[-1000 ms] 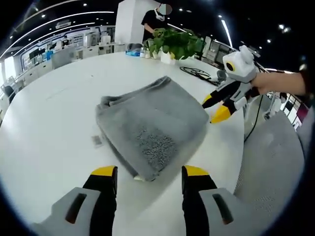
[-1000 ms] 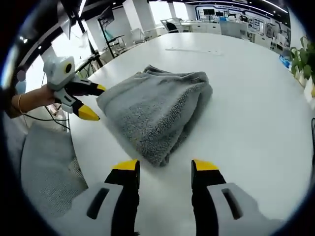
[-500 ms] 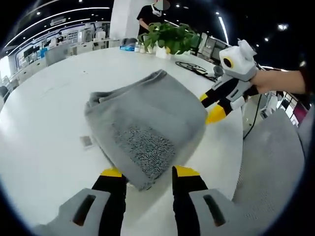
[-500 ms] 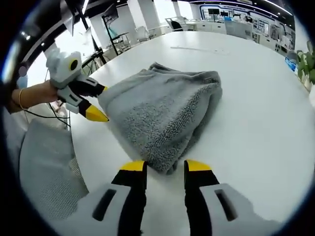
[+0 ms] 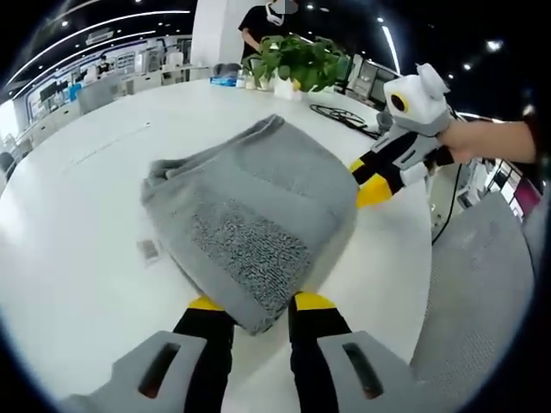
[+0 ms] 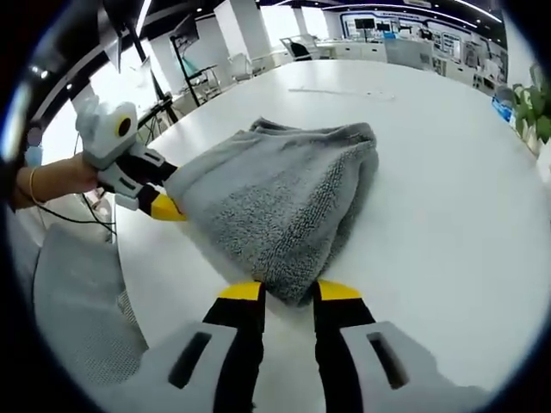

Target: Fold the towel on the table until its edges align and the towel forms a compact rectangular stack.

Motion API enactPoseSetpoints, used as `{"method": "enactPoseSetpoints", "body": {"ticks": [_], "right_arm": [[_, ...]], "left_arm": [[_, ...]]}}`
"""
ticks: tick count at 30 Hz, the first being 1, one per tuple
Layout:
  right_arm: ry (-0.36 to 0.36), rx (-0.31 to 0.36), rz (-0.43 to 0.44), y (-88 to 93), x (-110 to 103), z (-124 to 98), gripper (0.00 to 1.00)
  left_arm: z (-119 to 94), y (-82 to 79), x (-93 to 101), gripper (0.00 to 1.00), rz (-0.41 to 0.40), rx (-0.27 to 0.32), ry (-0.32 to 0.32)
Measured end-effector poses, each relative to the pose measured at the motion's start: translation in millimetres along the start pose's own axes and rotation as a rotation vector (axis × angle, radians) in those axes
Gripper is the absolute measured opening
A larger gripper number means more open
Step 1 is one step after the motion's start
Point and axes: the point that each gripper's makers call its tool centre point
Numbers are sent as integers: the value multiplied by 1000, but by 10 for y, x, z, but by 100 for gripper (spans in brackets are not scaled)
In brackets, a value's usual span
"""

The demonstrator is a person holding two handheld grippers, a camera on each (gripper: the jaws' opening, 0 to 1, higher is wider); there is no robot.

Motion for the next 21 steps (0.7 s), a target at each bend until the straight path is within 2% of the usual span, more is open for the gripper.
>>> {"method": "enactPoseSetpoints", "body": {"ticks": [15, 21], "right_arm": [[2, 24, 20, -113, -10, 105, 20], [12, 28, 28, -132, -5, 87, 20]], "left_arm": [[21, -104, -240, 21, 68, -32, -35], [2, -101, -253, 24, 60, -44, -30]]}}
Point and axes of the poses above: the point that each gripper's makers call its tool centre point, and the gripper's own axes: z roughly forward along the fingers, x roughly to its right, y roughly out of its underside, and after that the axes turned 14 degrees about x, right-handed
